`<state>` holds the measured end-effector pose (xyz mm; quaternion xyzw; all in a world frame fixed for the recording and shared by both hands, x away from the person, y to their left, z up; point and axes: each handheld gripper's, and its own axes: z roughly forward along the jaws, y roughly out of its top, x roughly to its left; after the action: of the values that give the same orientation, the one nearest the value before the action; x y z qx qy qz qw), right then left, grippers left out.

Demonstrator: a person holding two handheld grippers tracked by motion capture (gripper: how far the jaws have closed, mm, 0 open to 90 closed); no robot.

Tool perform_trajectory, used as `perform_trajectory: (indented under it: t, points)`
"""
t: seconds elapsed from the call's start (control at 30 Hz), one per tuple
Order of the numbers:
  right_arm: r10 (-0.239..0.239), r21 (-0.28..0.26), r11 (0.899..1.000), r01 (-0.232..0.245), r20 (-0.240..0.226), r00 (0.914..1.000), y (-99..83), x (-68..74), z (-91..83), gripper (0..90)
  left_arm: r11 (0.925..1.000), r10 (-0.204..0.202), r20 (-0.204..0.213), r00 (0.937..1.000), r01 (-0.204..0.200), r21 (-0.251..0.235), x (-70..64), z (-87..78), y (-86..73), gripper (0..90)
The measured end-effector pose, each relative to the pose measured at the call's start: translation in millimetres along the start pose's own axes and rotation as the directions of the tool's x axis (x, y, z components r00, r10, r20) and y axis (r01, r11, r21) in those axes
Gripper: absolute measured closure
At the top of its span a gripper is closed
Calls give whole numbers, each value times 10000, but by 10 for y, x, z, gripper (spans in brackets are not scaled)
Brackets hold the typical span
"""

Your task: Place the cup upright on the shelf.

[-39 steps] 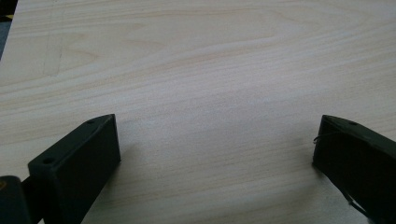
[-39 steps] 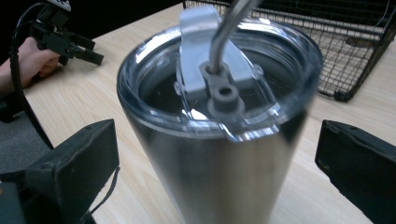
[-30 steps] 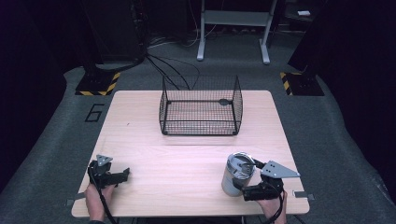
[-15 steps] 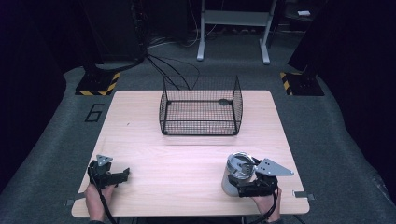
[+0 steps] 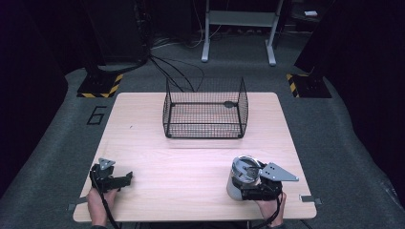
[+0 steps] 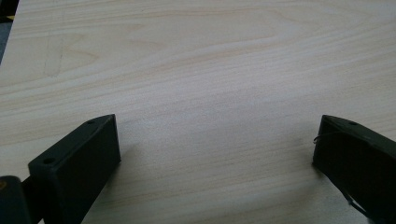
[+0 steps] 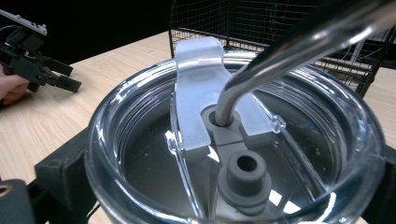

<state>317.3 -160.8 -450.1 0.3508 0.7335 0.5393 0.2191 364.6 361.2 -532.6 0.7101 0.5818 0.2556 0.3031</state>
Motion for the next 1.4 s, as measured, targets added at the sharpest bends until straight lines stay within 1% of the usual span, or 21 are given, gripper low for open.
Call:
perform_trajectory:
  t: [0.03,0.13,0.2,0.4,0.43,0.47,0.5,0.53,0.57,0.67,0.77,0.8,1.03,1.07,1.23,1.3,1.4]
  points:
    - [-60,-15,10000,60,19,10000,1,-2,1,23,10000,-4,1,10000,4,-2,0,0,0,4]
    - [-29,14,10000,29,-13,10000,-4,7,-4,26,10000,-4,3,10000,4,0,0,0,0,5]
    - [-163,-56,9999,163,-8,9999,-7,4,-1,28,10000,6,-2,10000,-6,1,0,0,0,4]
    - [-262,-48,9996,262,-30,9997,5,5,16,30,10000,-3,34,10000,3,52,1,-3,1,4]
    - [-187,-44,9998,187,42,9998,13,7,21,30,10000,-27,12,10000,26,33,-1,-2,-1,4]
    - [-248,-1,9997,248,44,9997,22,0,19,30,9999,-26,63,10000,25,119,1,-7,2,5]
    - [-203,-84,9998,203,38,9998,41,-4,24,30,9999,-20,52,10000,19,99,2,-6,2,4]
    - [-300,-46,9995,300,4,9995,52,-9,24,30,9999,-38,55,10000,37,116,1,-7,1,4]
    - [-245,-50,9997,245,38,9997,67,-6,26,30,9999,-39,57,10000,38,110,1,-6,1,4]
    - [-333,-32,9994,333,17,9994,96,-16,37,31,9999,-39,64,10000,38,110,2,-6,1,4]
    - [-349,-61,9994,350,46,9994,134,-38,62,31,9999,-41,67,10000,40,113,2,-6,1,4]
    - [-349,3,9994,349,16,9994,141,-45,64,31,9999,-43,67,10000,43,110,2,-6,1,5]
    - [-225,-87,9997,226,49,9997,171,-127,130,30,9999,-49,69,10000,48,110,2,-6,1,4]
    - [-176,4,9998,176,86,9998,178,-134,135,31,9999,-46,71,10000,45,112,3,-6,1,4]
    - [-231,-3,9997,232,65,9997,200,-171,175,31,9999,-57,70,10000,57,104,2,-5,2,4]
    - [-155,-17,9999,155,105,9998,219,-184,204,31,9999,-54,74,10000,53,110,3,-5,2,5]
    - [-257,-6,9997,257,91,9996,249,-212,238,31,9999,-59,71,10000,58,102,2,-5,1,4]
